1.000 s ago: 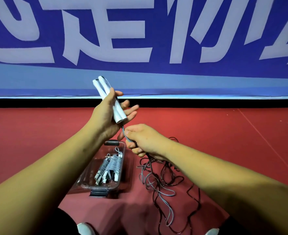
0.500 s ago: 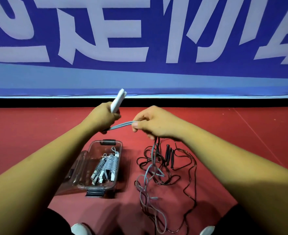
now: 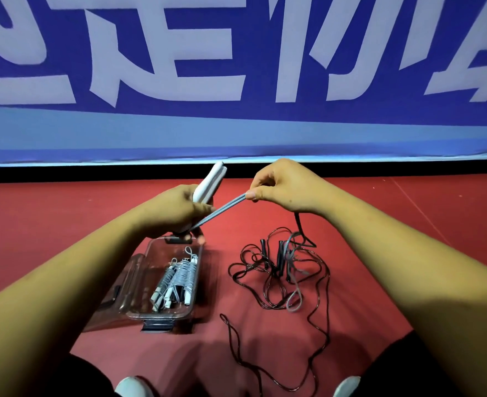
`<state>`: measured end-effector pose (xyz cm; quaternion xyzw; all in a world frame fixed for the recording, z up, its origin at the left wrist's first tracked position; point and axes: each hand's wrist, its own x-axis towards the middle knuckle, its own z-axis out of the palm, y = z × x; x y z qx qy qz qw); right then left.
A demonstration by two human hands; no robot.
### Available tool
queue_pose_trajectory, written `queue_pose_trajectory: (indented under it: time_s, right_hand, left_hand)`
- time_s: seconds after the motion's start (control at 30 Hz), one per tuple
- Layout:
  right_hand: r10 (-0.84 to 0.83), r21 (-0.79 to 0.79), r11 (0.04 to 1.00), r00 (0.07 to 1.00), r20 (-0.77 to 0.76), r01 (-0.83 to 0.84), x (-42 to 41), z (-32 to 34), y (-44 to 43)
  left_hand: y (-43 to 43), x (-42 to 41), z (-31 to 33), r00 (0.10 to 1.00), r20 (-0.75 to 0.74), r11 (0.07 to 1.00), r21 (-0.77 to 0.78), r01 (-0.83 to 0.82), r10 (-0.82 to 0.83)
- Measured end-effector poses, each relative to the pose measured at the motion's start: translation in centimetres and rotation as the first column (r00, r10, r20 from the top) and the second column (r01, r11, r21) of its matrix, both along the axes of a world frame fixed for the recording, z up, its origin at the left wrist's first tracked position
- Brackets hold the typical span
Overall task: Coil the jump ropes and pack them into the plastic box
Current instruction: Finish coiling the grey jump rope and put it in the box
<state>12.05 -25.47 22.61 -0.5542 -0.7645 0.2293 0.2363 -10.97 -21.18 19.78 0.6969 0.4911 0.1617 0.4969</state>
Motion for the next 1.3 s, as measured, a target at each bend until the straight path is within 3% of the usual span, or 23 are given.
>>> queue_pose_trajectory:
  time_s: [0.27,0.37,0.57,0.63,0.7,0.8,0.9,1.0,1.07,1.17,1.3]
  right_hand:
    - [-0.035,0.045,0.998,0.997,0.068,0.032,1.1,-0.6,0.6]
    - [-0.022,0.037,0.999,0.996,0.091,0.019,1.4,-1.0,0.9]
    - [0.095,-0.216,0.975,0.983,0.159,-0.059,2.2,-2.2,0.7]
    - [0.114,-0.215,0.973,0.980,0.161,-0.078,1.8,-2.2,0.7]
    - [0.120,-0.139,0.986,0.980,0.162,-0.098,1.2,-1.7,0.8]
    - [0.088,-0.016,0.996,0.981,0.175,-0.087,0.8,-1.4,1.2]
    - [0.034,0.046,0.998,0.991,0.131,-0.040,1.3,-1.8,1.6]
    - [-0.042,0.091,0.995,0.998,0.037,0.038,2.2,-2.1,2.1]
    - [-0.067,0.083,0.994,0.997,-0.046,0.071,2.4,-2.3,2.3]
    - [-0.085,0.023,0.996,0.987,-0.135,0.089,1.8,-2.8,2.4]
    - [-0.084,-0.213,0.977,0.960,-0.268,0.026,-0.5,-4.9,2.2]
  left_hand:
    - [-1.1,0.2,0.1,0.974,0.166,0.957,-0.217,0.190,-0.155]
    - [-0.8,-0.2,-0.1,0.960,0.142,0.940,-0.210,0.268,-0.242]
    - [0.5,-1.5,-1.4,0.963,-0.250,0.994,-0.062,0.091,-0.104]
    - [0.6,-1.4,-2.0,0.893,-0.437,0.993,-0.009,0.117,-0.109]
    - [0.3,-1.0,-2.4,0.777,-0.601,0.970,0.018,0.243,-0.184]
    - [-0.7,-0.4,-2.4,0.627,-0.706,0.890,-0.011,0.456,-0.330]
    - [-1.4,-0.1,-1.8,0.645,-0.655,0.826,0.055,0.561,-0.394]
    - [-2.0,0.1,-0.5,0.788,-0.496,0.812,0.245,0.530,-0.365]
    - [-2.3,0.2,0.4,0.889,-0.304,0.834,0.338,0.437,-0.343]
    - [-2.3,0.6,1.2,0.969,-0.097,0.888,0.389,0.246,-0.226]
    - [-0.7,0.8,0.9,0.991,0.123,0.970,0.231,-0.071,0.044]
